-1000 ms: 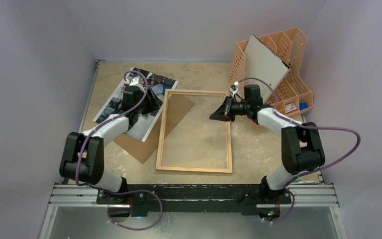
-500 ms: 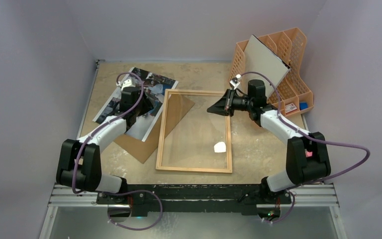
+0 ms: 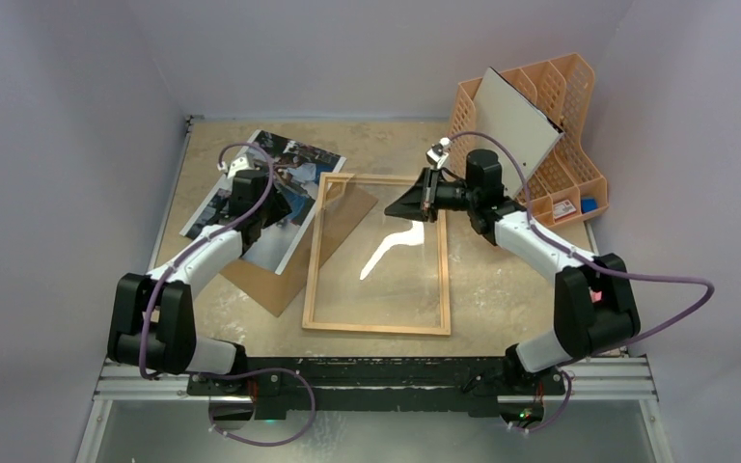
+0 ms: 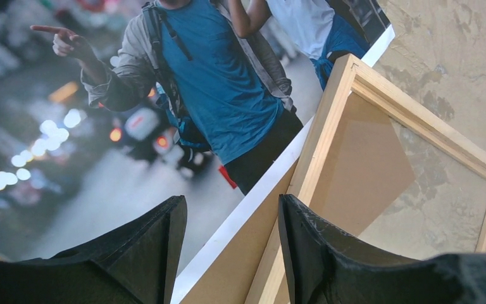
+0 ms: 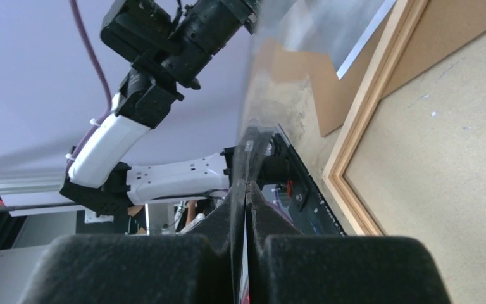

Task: Put the photo into the frame
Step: Place the photo frame item in the photo frame.

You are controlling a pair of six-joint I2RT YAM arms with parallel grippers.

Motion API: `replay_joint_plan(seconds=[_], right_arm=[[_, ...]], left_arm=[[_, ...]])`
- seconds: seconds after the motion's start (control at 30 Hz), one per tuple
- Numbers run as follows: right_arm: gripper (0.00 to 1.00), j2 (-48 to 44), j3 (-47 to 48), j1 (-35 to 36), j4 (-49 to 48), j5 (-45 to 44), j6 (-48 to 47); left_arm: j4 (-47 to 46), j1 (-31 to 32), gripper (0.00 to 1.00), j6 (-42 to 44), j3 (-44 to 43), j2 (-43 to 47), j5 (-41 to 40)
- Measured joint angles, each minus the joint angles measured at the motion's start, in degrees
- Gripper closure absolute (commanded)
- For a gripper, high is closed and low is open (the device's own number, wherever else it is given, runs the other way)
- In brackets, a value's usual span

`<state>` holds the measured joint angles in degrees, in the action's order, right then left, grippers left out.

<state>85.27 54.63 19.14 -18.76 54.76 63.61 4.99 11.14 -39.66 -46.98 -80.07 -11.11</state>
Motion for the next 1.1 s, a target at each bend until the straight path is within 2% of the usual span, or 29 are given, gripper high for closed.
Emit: replay_joint_plan(seconds=[0.23, 0.6, 1.1], right_arm=[[1.0, 4.8, -0.1, 0.1, 1.3, -2.9, -4.3], [1.0, 5.6, -1.8, 0.1, 11.7, -8.4, -15.7], [1.0, 1.6, -8.5, -1.2, 18.5, -15.7, -22.3]], left_arm=[[0.4, -1.2, 0.43, -0.2, 0.0, 0.0, 0.0], [0.3, -1.8, 0.42, -0.2, 0.0, 0.0, 1.2], [-3.2, -2.1, 0.41, -0.2, 0.0, -4.5, 11.0]])
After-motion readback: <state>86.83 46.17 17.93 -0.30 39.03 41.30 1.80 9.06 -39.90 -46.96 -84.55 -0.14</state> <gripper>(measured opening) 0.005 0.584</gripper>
